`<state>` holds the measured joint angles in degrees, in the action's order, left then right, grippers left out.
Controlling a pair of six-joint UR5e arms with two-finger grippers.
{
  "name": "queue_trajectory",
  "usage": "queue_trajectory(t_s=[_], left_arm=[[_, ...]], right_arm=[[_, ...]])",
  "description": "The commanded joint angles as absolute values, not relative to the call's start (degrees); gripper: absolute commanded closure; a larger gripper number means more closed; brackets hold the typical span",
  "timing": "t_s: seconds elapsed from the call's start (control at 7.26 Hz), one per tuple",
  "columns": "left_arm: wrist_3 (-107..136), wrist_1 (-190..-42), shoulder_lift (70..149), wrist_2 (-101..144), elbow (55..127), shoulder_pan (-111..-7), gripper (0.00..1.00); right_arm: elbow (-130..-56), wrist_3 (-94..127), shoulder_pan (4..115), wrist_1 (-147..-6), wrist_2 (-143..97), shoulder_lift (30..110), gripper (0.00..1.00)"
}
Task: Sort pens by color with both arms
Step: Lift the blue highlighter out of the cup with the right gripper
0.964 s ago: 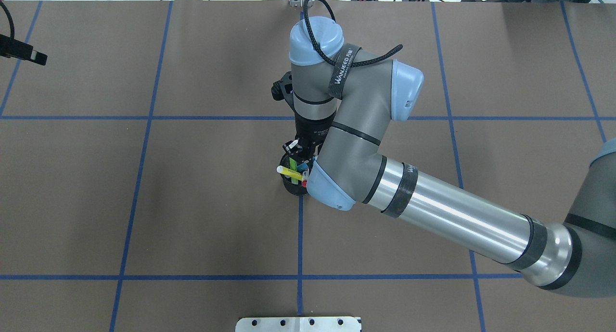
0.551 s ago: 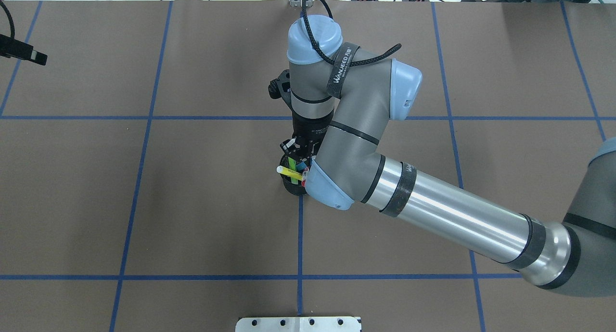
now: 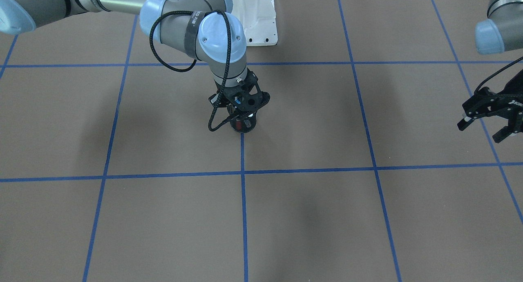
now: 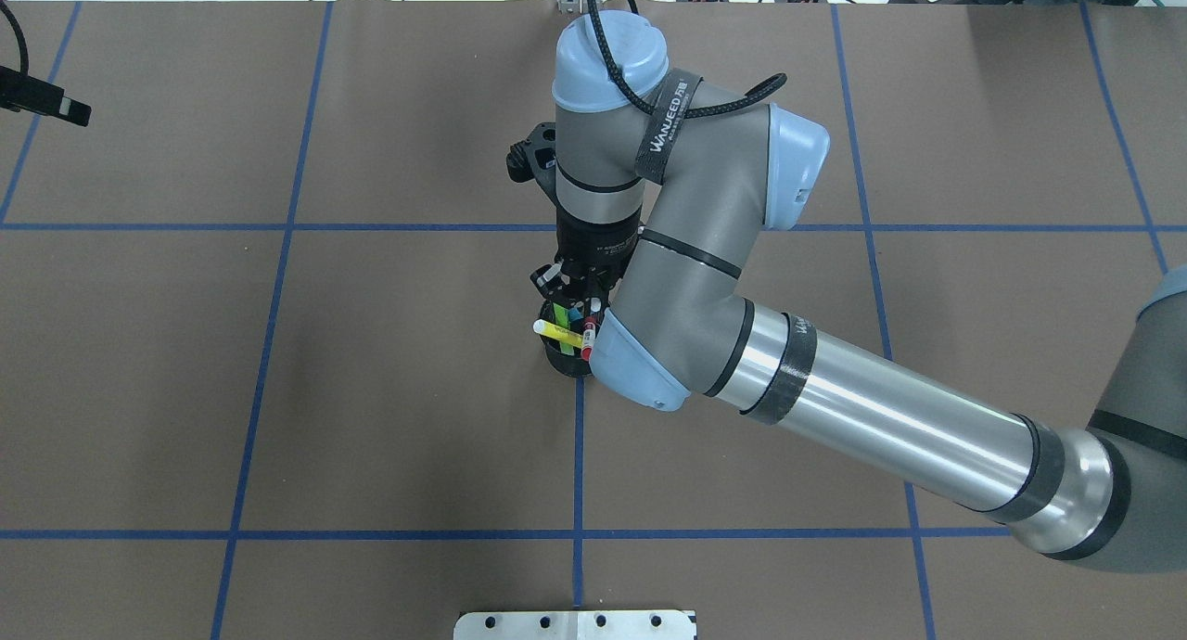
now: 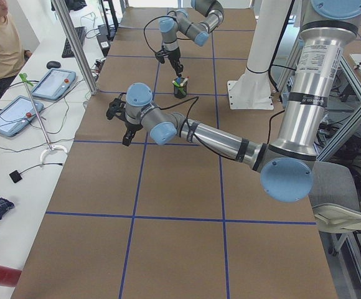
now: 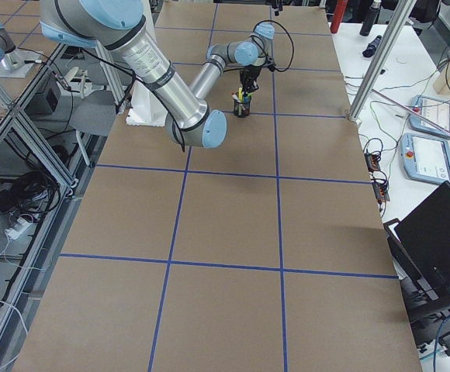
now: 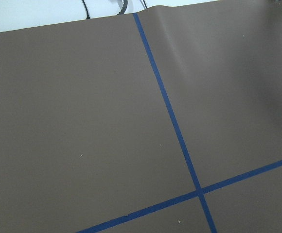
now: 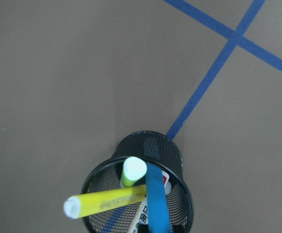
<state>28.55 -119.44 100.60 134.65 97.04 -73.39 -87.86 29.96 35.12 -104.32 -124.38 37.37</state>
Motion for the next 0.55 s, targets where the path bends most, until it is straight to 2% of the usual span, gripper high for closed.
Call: queue_trajectory(t_s=[0.0,0.41], left_arm=[[28.7,-119.4,100.5,134.7,97.2,-73.4,0.0],[28.7,-119.4,100.5,134.7,97.3,-73.4,0.0]], right_arm=[[-95.8,30.2,36.2,-110.6,-124.5,37.2,1.0],[-102.6,31.0,42.5,-114.5,-124.2,36.8,1.0]])
